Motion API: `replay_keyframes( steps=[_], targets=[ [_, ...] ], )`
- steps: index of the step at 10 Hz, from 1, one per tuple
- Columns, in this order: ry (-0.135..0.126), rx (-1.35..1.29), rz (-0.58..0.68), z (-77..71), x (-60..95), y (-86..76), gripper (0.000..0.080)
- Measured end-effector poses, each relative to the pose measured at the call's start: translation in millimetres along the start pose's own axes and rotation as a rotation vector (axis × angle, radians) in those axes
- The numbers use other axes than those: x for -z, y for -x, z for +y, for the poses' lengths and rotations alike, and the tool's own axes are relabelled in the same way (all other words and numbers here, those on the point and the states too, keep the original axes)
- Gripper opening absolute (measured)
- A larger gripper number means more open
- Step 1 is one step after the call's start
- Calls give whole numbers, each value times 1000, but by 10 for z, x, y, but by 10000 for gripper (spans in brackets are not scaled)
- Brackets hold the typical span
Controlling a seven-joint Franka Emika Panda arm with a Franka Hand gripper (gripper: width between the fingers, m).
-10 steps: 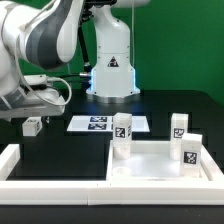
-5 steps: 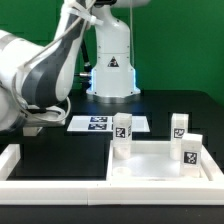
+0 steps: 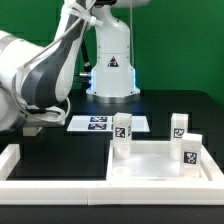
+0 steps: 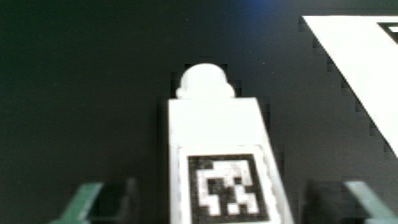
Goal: Assemble square table
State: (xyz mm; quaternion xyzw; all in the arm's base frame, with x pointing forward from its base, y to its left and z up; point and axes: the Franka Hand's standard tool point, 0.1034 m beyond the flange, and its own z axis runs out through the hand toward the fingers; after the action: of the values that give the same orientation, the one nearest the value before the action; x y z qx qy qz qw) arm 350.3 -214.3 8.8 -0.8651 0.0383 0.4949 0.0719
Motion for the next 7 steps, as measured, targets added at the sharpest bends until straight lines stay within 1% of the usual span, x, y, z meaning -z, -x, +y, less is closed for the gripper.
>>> replay_keyframes(
  steps=[1, 2, 7],
  targets=[
    [0, 0, 0, 2, 0, 2, 348],
    [-1, -1, 0, 4, -1, 3, 288],
    [-1, -1, -1, 5, -1, 4, 288]
  ],
)
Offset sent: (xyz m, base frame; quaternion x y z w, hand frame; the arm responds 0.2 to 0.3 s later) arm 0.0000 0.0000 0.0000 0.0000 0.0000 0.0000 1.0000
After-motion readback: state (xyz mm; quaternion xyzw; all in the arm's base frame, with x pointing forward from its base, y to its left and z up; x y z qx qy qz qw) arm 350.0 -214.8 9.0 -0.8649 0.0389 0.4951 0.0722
